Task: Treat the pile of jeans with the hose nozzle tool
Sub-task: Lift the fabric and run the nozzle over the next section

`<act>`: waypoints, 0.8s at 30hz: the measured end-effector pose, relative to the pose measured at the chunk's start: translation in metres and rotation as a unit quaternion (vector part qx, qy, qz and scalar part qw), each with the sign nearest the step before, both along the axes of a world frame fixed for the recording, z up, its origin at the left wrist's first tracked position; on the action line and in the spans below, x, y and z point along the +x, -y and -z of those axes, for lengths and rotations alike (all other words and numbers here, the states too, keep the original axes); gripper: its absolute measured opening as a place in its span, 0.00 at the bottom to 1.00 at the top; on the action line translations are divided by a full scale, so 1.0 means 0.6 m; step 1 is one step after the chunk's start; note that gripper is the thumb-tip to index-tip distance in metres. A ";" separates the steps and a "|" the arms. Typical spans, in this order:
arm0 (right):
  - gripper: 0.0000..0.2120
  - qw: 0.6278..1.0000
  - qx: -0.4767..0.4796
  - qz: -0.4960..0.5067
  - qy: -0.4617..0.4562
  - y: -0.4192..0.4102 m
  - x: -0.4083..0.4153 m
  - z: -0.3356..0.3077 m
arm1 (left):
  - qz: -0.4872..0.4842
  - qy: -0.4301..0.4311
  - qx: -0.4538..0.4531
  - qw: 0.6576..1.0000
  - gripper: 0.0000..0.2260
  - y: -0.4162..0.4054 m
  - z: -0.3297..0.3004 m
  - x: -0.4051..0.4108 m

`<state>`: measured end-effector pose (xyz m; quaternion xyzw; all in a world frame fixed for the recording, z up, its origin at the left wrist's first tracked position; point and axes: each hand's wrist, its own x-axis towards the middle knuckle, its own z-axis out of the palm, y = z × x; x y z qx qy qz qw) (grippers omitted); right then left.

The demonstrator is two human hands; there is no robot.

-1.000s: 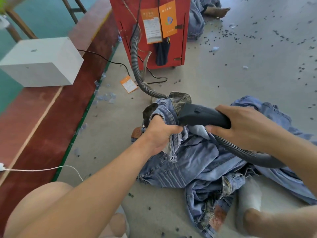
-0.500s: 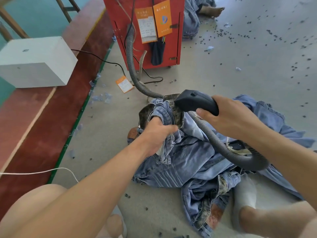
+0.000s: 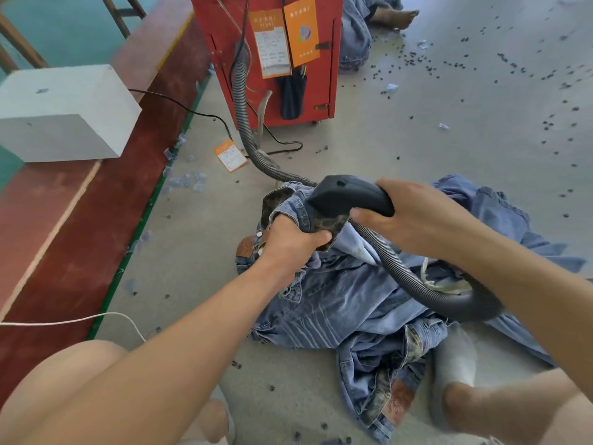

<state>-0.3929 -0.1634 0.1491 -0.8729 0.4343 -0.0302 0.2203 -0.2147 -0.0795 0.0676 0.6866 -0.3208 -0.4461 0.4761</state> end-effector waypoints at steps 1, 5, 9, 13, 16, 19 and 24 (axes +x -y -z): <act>0.15 1.000 -0.006 0.015 0.013 0.004 0.001 -0.003 | 0.000 -0.004 0.010 1.000 0.14 0.000 -0.001 -0.001; 0.13 0.998 0.026 0.025 0.046 0.018 -0.025 -0.026 | 0.013 -0.044 0.017 0.999 0.11 0.001 -0.002 0.004; 0.12 0.999 0.031 -0.011 -0.014 0.004 -0.034 -0.025 | 0.047 -0.071 0.005 0.996 0.20 -0.003 -0.003 0.008; 0.13 0.995 0.038 0.082 0.039 0.021 -0.015 -0.009 | 0.055 -0.109 0.020 0.992 0.21 -0.016 0.007 -0.006; 0.12 0.976 0.107 0.150 0.116 0.049 -0.030 -0.018 | 0.072 -0.126 0.028 0.989 0.20 -0.023 0.008 -0.005; 0.12 0.966 0.222 0.071 0.113 0.056 -0.055 -0.025 | 0.067 -0.128 0.030 0.989 0.21 -0.028 0.013 0.005; 0.16 0.920 0.362 0.100 0.113 0.054 -0.028 -0.004 | 0.055 -0.160 0.022 0.985 0.24 -0.037 0.020 0.016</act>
